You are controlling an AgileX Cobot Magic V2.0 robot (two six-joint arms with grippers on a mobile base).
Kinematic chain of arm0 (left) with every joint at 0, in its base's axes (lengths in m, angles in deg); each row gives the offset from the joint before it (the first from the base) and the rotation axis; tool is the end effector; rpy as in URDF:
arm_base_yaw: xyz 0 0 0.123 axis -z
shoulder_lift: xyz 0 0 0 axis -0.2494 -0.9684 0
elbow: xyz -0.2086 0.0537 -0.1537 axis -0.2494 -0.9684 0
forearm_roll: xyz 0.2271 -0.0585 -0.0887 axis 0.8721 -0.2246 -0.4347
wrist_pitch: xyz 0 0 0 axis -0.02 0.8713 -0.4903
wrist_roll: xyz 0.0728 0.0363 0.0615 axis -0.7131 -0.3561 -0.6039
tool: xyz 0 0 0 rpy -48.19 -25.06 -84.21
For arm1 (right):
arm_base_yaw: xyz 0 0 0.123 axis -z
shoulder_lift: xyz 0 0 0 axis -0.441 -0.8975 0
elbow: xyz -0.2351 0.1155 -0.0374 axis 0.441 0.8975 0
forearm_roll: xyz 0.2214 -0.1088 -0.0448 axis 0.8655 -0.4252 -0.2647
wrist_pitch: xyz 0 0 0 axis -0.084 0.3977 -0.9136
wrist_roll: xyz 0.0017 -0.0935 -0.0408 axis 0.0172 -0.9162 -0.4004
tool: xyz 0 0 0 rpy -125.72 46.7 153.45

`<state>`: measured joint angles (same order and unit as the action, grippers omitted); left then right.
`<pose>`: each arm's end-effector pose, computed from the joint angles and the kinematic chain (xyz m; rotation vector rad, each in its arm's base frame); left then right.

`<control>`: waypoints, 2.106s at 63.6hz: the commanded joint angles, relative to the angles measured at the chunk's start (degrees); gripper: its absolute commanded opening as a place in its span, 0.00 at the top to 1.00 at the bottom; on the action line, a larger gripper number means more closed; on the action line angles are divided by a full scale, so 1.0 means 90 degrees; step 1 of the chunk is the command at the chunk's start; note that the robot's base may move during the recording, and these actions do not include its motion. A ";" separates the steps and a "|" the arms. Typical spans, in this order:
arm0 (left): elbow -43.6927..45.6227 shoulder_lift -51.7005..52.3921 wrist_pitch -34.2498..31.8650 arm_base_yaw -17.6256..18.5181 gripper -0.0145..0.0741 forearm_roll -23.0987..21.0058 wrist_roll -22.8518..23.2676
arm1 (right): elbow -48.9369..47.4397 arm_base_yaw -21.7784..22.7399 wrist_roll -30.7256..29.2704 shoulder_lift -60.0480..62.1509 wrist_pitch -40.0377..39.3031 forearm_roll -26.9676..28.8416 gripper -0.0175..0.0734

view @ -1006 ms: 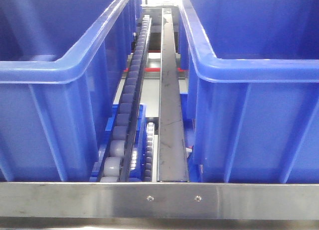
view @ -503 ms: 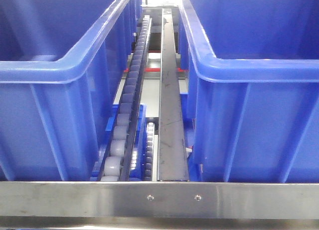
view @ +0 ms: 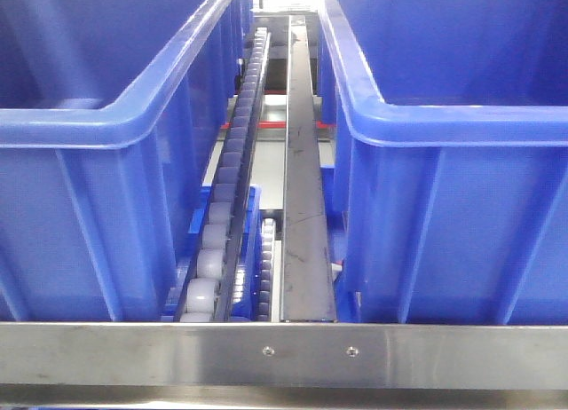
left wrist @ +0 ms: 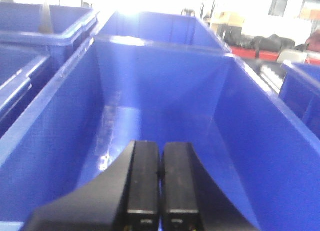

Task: Pick and sort blue part to right shelf
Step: 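Open both grippers to release the blocks inside the bins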

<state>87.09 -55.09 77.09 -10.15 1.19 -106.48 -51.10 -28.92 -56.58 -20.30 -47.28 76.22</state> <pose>0.0978 -0.0105 0.2667 -0.0431 1.5143 -0.2149 0.0778 0.0055 0.2727 0.0175 1.5115 0.1242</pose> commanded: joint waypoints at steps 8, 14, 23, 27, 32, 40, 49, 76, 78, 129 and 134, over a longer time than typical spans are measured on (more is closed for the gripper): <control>0.0143 0.0026 -0.0516 0.0053 0.69 -0.0023 0.0015 | -0.0182 0.0020 -0.0044 0.0014 -0.0442 -0.0058 0.75; 0.0143 0.0026 -0.0516 0.0053 0.69 -0.0023 0.0015 | -0.0182 0.0020 -0.0044 0.0014 -0.0442 -0.0058 0.75; 0.0143 0.0026 -0.0516 0.0053 0.69 -0.0023 0.0015 | -0.0182 0.0020 -0.0044 0.0014 -0.0442 -0.0058 0.75; 0.0143 0.0026 -0.0516 0.0053 0.69 -0.0023 0.0015 | -0.0182 0.0020 -0.0044 0.0014 -0.0442 -0.0058 0.75; 0.0143 0.0026 -0.0516 0.0053 0.69 -0.0023 0.0015 | -0.0182 0.0020 -0.0044 0.0014 -0.0442 -0.0058 0.75; 0.0143 0.0026 -0.0516 0.0053 0.69 -0.0023 0.0015 | -0.0139 0.0020 -0.0044 0.0014 -0.0485 -0.0039 0.75; 0.0143 0.0026 -0.0516 0.0053 0.69 -0.0023 0.0015 | 0.0281 0.0020 -0.0044 0.0100 -0.0842 -0.0064 0.75; 0.0143 0.0026 -0.0516 0.0053 0.69 -0.0023 0.0015 | 0.1639 0.0097 -0.0095 0.0625 -0.2540 -0.0330 0.75; 0.0143 0.0026 -0.0516 0.0053 0.69 -0.0023 0.0015 | 0.1639 0.0097 -0.0095 0.0625 -0.2540 -0.0330 0.75; 0.0141 0.0026 -0.0516 0.0053 0.69 -0.0023 0.0015 | 0.1639 0.0097 -0.0095 0.0625 -0.2495 -0.0330 0.75; 0.0088 0.0026 -0.0516 0.0053 0.69 -0.0023 0.0015 | 0.1639 0.0097 -0.0095 0.0625 -0.2495 -0.0330 0.75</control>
<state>86.53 -54.38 76.75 -10.15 1.19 -106.48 -35.21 -28.43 -56.97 -15.89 -64.30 73.29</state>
